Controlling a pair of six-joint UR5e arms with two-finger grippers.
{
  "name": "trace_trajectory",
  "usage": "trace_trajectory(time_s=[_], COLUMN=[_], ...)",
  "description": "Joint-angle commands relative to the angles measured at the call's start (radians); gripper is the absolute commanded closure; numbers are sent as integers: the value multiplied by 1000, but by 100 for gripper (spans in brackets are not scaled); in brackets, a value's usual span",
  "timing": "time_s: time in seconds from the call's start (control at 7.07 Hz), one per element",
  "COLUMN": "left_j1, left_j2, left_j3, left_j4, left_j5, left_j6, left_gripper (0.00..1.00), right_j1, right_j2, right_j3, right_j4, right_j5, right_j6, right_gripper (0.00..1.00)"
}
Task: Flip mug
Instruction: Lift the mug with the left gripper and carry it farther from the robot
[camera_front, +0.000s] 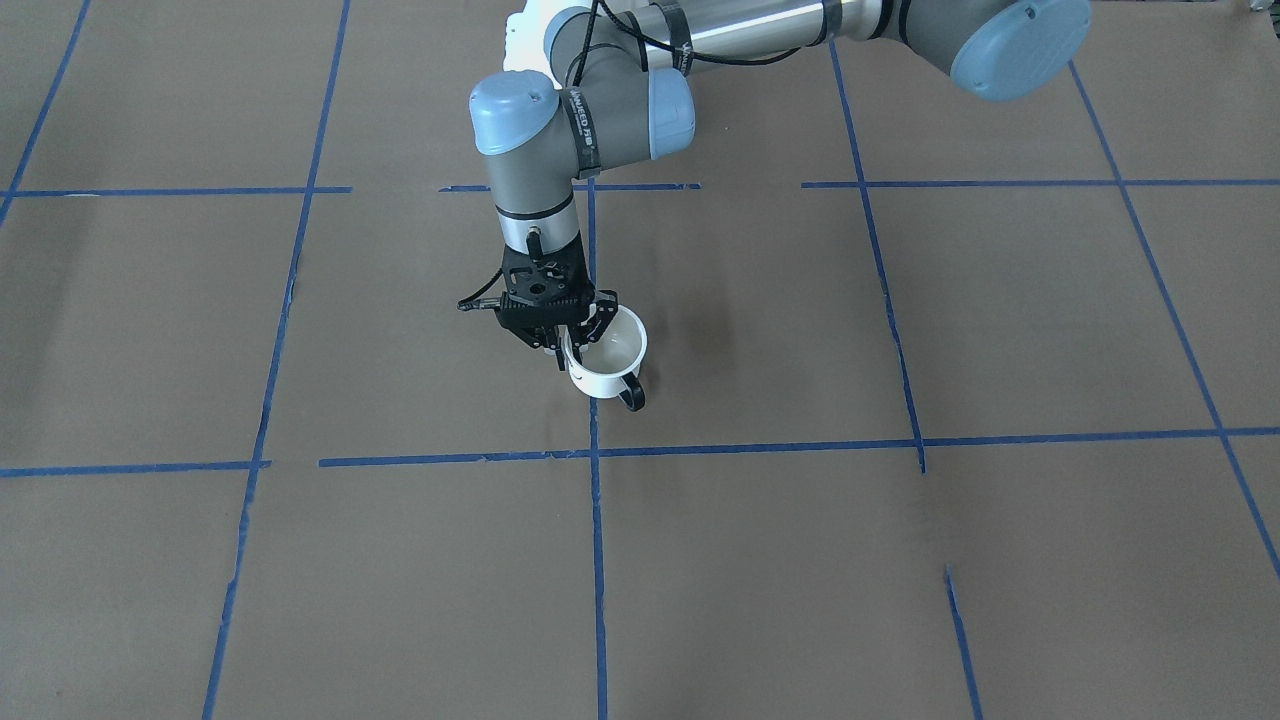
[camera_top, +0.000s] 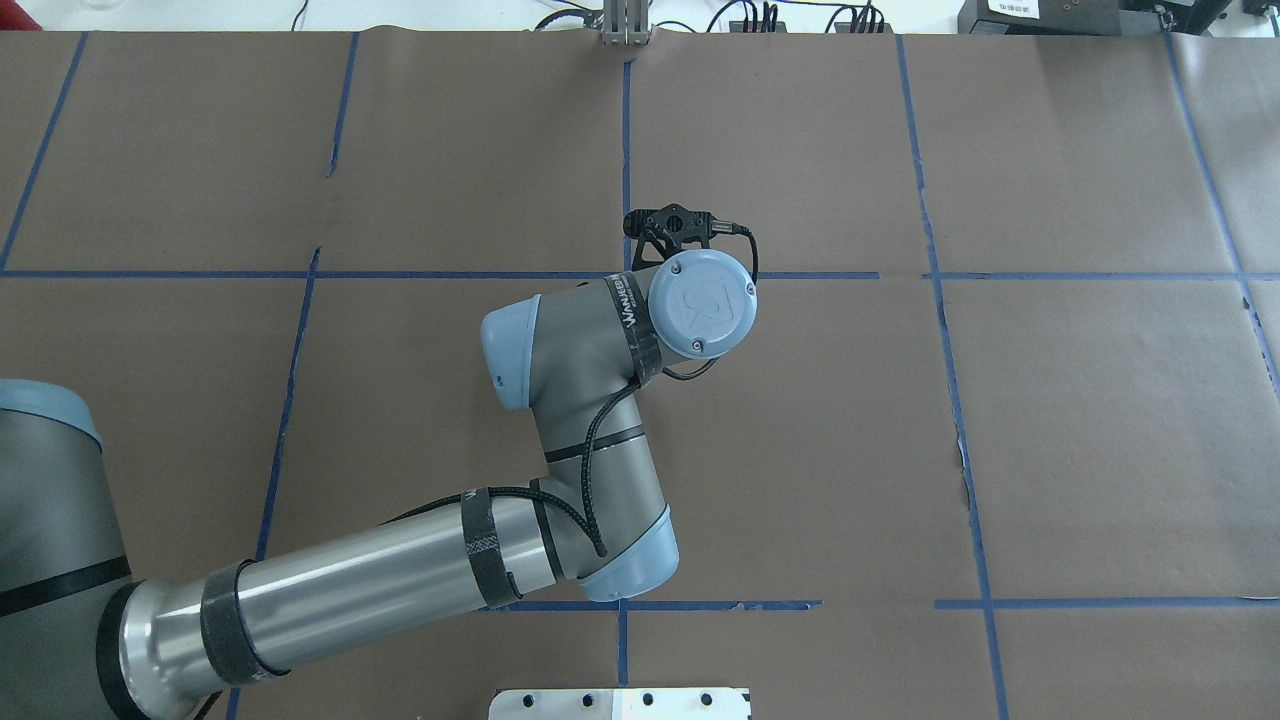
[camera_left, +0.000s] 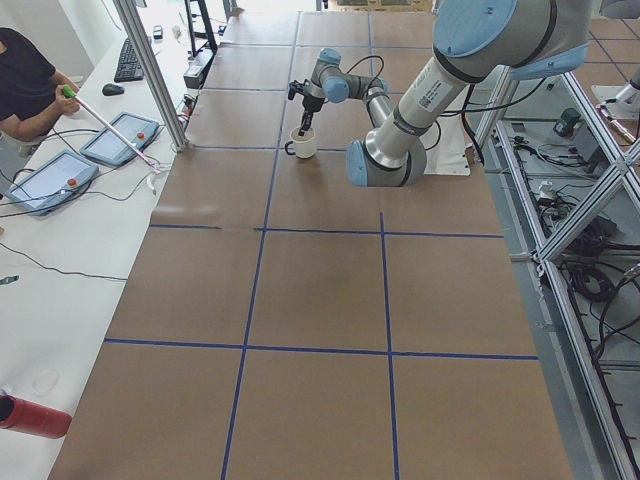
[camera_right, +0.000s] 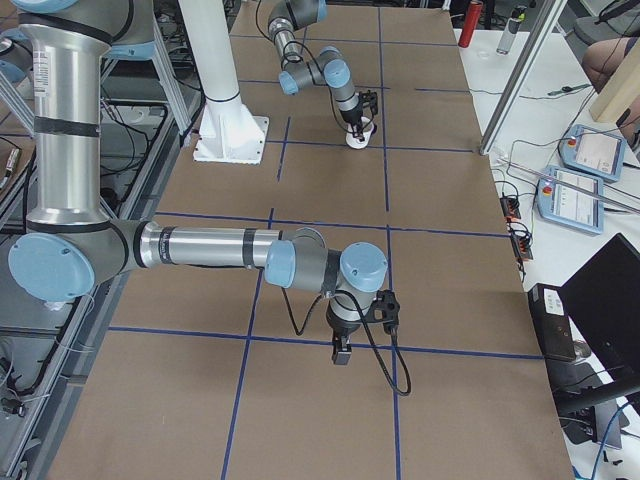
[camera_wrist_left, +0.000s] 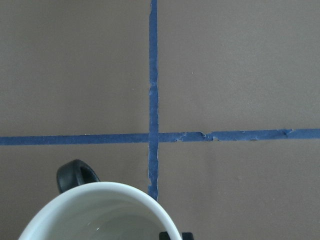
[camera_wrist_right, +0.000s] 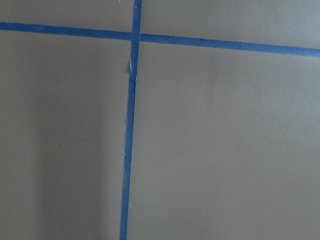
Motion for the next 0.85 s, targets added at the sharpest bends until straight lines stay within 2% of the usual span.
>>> trace_trajectory(time_s=[0.0,0.28,0.42,0.57,0.71], left_j1=[1,-23,-72,-103,-153], left_j2=[0,-1,0,2,18], left_j3=[-1,-21,-50,-103,-169], left_j4=[1,9,17,99,127], left_j5=[4,3,-11,-57,-118], left_j6=[-13,-13,-4,27,94], left_gripper=[0,0,0,0,0], right_j1=[0,0,0,0,0], right_j2=[0,0,0,0,0], right_j3=[0,0,0,0,0], right_j4=[0,0,0,0,0], right_j5=[0,0,0,0,0], right_j6=[0,0,0,0,0], right_gripper=[0,0,0,0,0])
